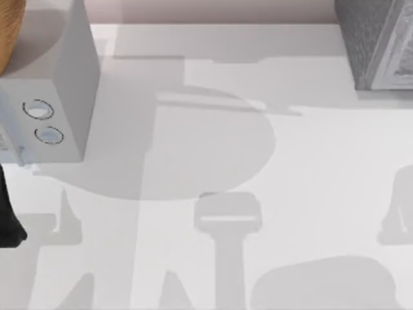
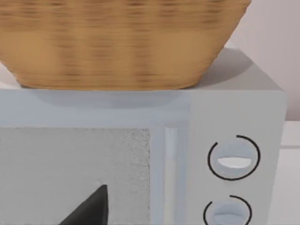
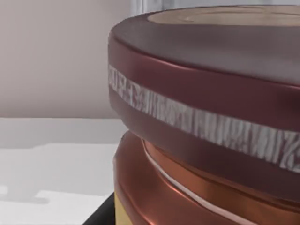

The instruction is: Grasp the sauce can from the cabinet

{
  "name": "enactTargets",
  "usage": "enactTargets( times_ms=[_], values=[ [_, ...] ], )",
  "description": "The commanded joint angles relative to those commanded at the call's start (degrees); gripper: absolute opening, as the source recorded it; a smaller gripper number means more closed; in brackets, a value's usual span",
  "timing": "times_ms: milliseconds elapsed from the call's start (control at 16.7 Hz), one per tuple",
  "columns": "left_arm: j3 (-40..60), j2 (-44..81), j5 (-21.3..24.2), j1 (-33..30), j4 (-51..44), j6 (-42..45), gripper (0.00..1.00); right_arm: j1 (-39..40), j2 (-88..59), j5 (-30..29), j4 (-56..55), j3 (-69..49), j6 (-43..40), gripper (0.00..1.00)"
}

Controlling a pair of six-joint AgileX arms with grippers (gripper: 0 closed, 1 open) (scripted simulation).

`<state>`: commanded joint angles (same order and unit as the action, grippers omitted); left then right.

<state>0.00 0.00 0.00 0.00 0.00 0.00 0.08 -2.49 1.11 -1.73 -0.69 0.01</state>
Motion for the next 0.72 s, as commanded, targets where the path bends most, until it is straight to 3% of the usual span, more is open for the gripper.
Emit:
enactTargets(
  times_ms=[720],
  values=[
    [0.00, 0.00, 0.00, 0.00, 0.00, 0.00, 1.00, -2.85, -29.57, 13.23, -22.28, -7.50, 0.38, 0.00]
  ],
)
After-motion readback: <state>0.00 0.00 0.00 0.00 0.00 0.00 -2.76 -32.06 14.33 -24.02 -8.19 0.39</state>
